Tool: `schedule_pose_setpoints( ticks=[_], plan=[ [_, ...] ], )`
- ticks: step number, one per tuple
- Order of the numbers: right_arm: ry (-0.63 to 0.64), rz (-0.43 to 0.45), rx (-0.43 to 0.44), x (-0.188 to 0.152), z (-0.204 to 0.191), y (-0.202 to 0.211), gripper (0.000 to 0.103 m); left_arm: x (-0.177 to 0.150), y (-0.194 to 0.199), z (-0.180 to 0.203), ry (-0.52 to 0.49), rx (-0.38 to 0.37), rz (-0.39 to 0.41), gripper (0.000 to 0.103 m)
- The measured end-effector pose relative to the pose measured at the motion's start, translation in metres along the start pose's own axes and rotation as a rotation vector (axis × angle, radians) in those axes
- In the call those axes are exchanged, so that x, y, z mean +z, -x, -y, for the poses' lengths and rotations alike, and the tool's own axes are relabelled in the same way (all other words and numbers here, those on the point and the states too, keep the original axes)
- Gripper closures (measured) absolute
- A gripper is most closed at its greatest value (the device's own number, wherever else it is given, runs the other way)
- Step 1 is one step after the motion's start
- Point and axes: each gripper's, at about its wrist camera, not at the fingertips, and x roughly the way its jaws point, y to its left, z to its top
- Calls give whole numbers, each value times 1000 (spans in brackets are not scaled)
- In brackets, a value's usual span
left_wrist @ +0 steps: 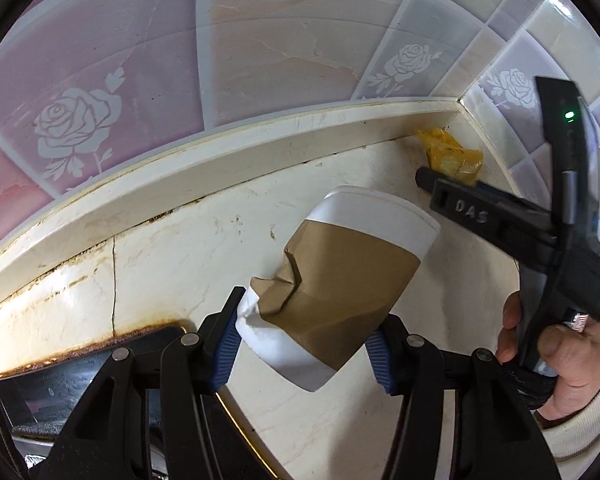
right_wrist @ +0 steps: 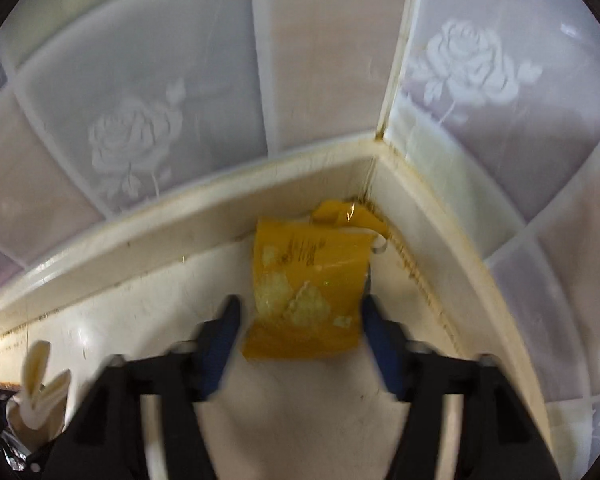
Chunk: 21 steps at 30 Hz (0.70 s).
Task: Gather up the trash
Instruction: 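Grasp the yellow chip bag with the right gripper, then carry the paper cup and chip bag toward the trash bin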
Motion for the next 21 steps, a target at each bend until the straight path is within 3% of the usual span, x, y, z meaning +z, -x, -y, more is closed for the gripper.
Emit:
schedule_pose_setpoints(
  ticks=[9, 16, 21],
  plan=[
    [63, 32, 28, -29, -8, 37, 58, -36, 37, 16, -20, 12, 19, 49],
    [60, 83, 132, -73, 0, 112, 58, -70, 90, 35, -11, 20, 63, 49],
    [71, 132, 205, -114, 19, 180, 59, -117, 141, 56, 2, 25, 109, 49]
  ],
)
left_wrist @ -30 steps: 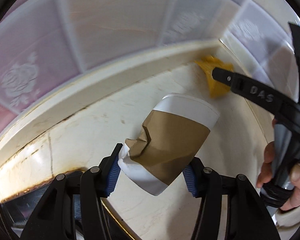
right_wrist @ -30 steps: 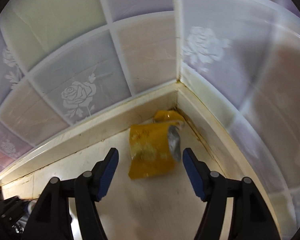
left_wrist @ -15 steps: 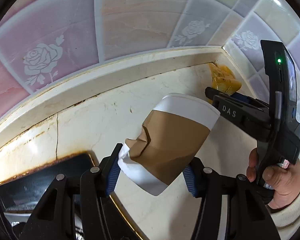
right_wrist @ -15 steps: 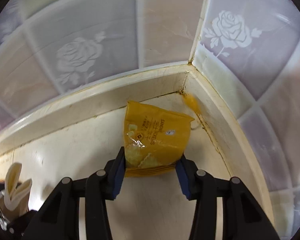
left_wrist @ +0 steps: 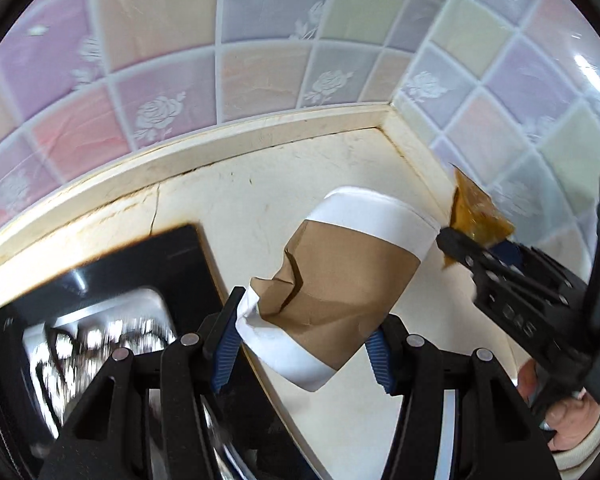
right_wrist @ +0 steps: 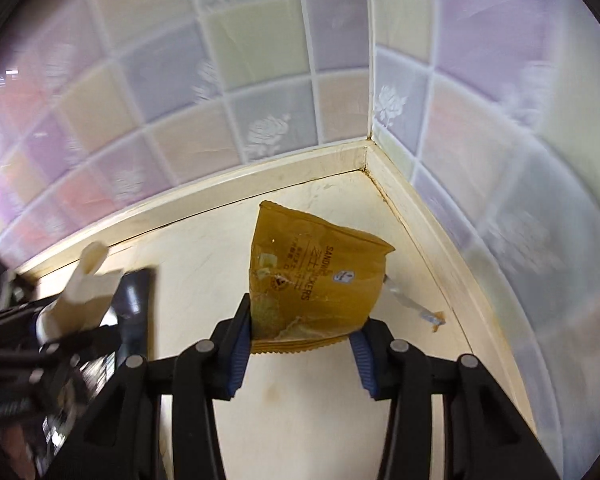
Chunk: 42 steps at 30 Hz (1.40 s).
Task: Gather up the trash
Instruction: 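Carry the paper cup and chip bag toward the trash bin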
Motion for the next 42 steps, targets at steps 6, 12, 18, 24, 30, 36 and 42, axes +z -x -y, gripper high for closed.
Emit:
schedule_pose_setpoints(
  ticks=[6, 12, 18, 24, 30, 36, 42],
  plan=[
    [39, 46, 62, -65, -4, 89, 59, -63, 56, 39, 5, 10, 39, 49],
    [89, 67, 106, -138, -5, 180, 59, -150, 108, 77, 27, 17, 63, 49],
    [160, 58, 141, -215, -13, 230, 59, -238, 140, 104, 48, 19, 69, 49],
    [197, 11, 184, -293, -21, 252, 59, -322, 145, 117, 71, 13, 43, 49],
    [177, -77, 182, -354, -20, 241, 59, -388, 130, 124, 54, 27, 4, 49],
    [168, -173, 120, -400, -23, 204, 59, -432, 91, 119, 42, 18, -84, 49],
    [137, -283, 85, -443, -20, 152, 59, -470, 37, 106, 43, -1, -176, 49]
  ],
)
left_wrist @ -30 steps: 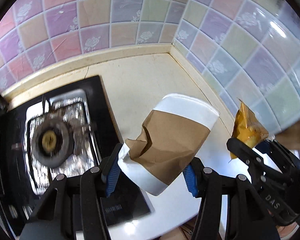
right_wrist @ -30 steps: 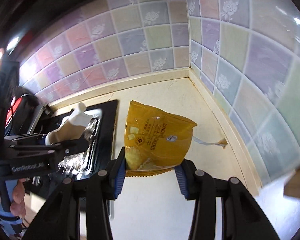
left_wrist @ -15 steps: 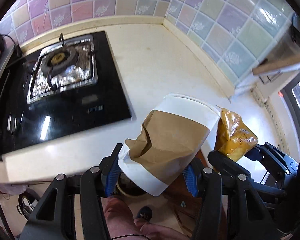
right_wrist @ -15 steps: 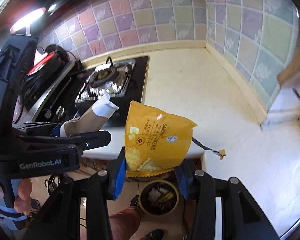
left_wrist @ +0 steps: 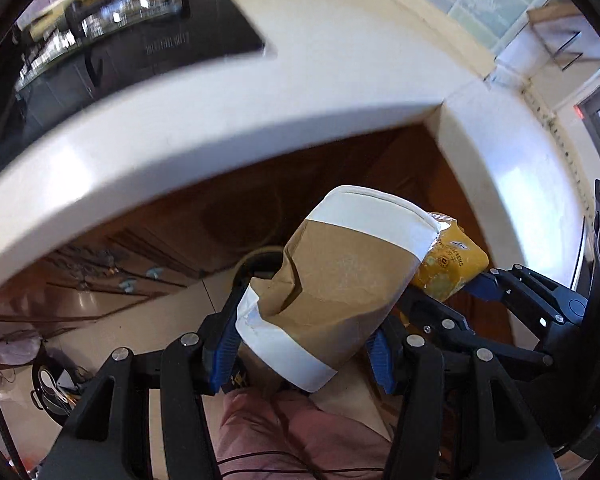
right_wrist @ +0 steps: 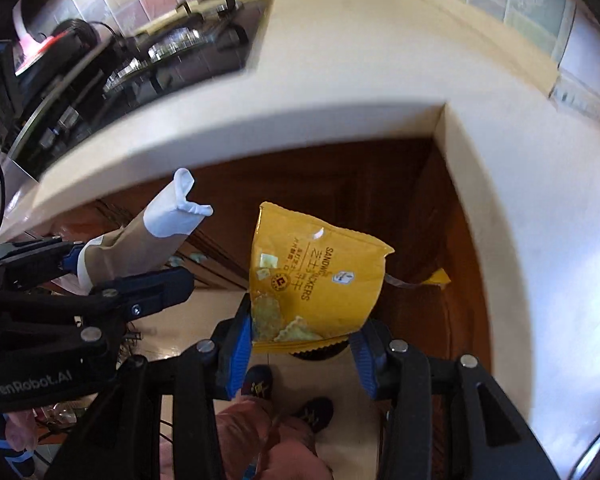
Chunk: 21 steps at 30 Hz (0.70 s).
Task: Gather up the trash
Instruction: 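Carry the paper cup and chip bag toward the trash bin, then lower both items into the trash bin and open both grippers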
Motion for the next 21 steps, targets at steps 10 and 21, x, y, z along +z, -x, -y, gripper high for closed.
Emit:
schedule_pose_setpoints(
  ticks=[10, 21],
  plan=[
    [-150, -140, -44, -42, 29, -111, 59, -24, -126, -24, 20, -23, -147, 49],
    [-302, -201, -93, -77, 68, -210, 59, -36, -234, -31, -33, -4, -210, 49]
  ],
)
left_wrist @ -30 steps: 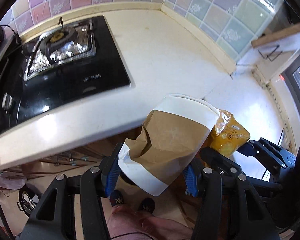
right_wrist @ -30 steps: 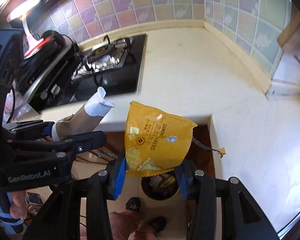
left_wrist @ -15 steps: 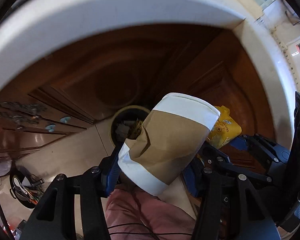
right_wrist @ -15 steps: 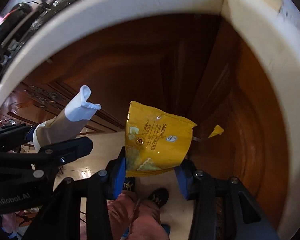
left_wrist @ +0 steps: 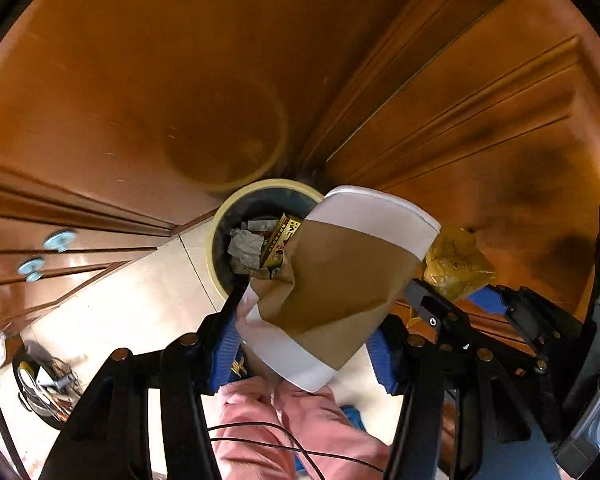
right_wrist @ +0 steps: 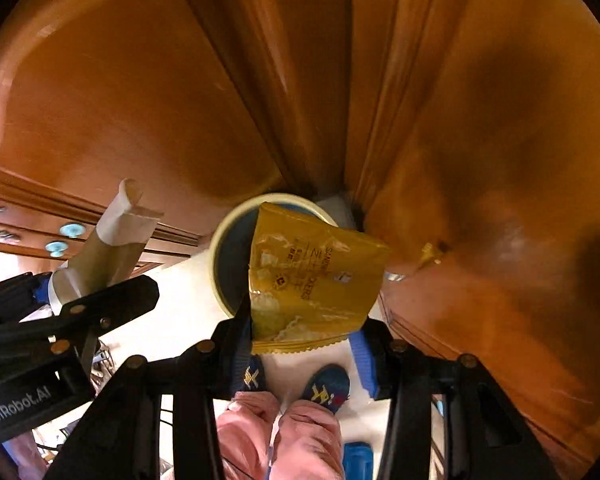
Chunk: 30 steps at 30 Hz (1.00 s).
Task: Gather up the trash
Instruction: 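Lower both items into the trash bin and open both grippers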
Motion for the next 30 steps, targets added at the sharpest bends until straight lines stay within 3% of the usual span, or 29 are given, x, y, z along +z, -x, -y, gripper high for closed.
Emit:
schedule_pose_setpoints(
  ticks=[9, 12, 13, 14, 20, 30],
  plan=[
    [-34, -40, -3, 0, 4, -46, 59, 15, -61, -17, -11, 17, -11, 48],
    [-39, -47, -3, -4, 5, -57, 59, 21, -73, -23, 6, 12, -33, 38],
    [-40, -49, -2, -4, 6, -59, 59, 21, -75, -24, 11, 15, -35, 31],
    [-41, -53, -1, -4, 6, -62, 59, 20, -77, -27, 16, 23, -33, 23],
    [-23, -70, 15, -3, 0, -71, 59, 12, -74, -39, 21, 68, -17, 12],
    [2, -75, 66, -2, -22, -86, 57, 4, -60, -76, 56, 127, 46, 7]
  ],
)
